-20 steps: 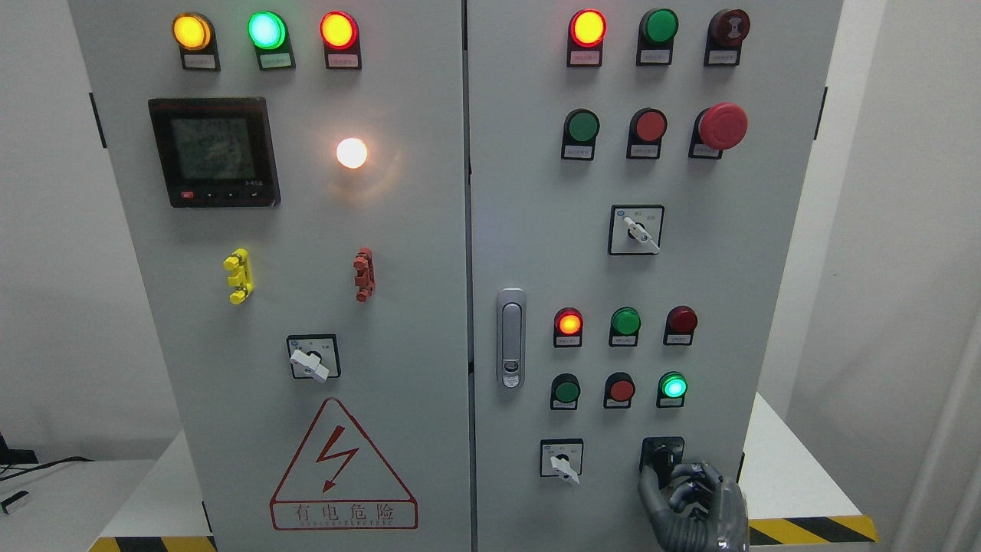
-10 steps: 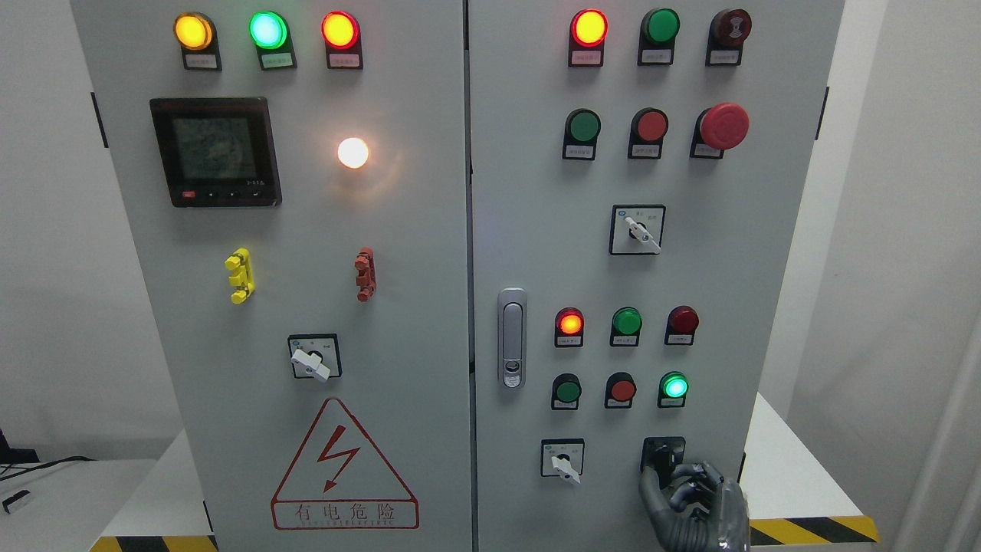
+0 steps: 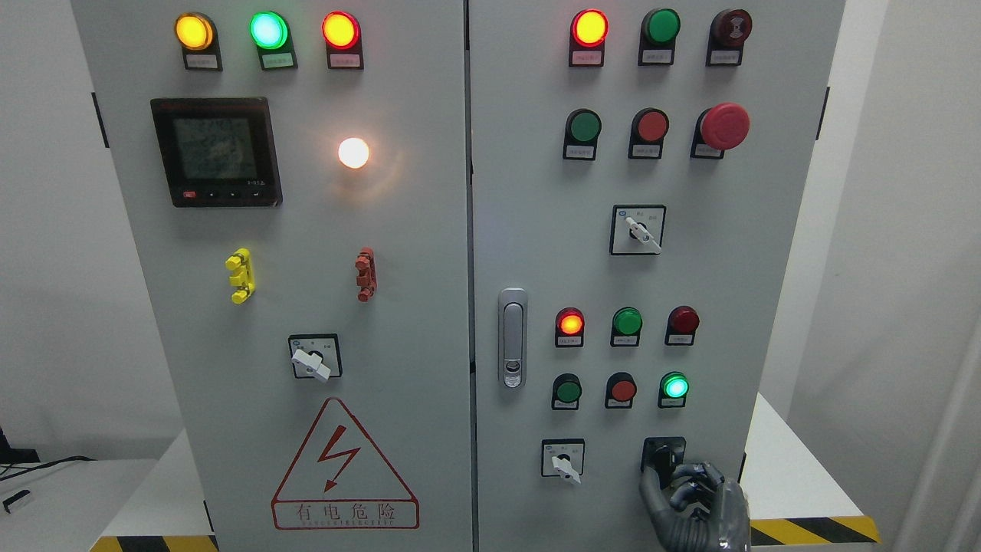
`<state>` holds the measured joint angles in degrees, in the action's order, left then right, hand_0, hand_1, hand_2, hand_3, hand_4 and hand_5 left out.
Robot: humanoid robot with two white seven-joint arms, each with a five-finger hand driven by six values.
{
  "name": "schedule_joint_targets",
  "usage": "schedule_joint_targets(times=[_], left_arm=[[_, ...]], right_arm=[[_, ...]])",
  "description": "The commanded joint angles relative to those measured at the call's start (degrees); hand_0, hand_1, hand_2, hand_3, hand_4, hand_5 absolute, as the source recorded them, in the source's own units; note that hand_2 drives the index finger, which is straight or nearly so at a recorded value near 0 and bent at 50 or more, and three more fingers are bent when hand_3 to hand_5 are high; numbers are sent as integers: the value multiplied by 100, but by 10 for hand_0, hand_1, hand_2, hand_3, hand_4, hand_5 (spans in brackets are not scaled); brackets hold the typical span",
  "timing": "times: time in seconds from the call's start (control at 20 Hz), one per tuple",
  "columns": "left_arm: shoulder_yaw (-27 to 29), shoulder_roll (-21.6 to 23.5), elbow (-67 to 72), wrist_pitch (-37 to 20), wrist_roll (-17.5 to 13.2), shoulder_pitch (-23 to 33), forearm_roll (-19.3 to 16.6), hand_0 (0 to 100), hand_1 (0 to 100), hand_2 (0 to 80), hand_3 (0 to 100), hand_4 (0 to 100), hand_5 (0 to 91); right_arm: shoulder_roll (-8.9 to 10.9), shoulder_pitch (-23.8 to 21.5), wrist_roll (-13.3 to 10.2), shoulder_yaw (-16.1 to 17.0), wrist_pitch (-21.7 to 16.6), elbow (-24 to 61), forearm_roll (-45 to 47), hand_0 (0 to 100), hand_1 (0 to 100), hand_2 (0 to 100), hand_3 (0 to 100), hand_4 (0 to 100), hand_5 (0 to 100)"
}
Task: Trip black knob to open circuit
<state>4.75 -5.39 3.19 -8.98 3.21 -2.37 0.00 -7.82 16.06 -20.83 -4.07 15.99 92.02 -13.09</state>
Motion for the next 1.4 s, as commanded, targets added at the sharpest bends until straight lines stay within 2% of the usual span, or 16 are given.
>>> schedule_joint_targets(times=[0.0,1.35], left_arm=[[0,3,-2,2,-5,0,-176,120,389,0,0,0,0],[0,3,-2,2,-5,0,-176,120,389,0,0,0,0]], right_arm=[[-1,2,0,11,-8,0,-1,324,804,540,869,851,950],[8,-7,44,64,-17,-9,-159,308,819,528,862,843,948]])
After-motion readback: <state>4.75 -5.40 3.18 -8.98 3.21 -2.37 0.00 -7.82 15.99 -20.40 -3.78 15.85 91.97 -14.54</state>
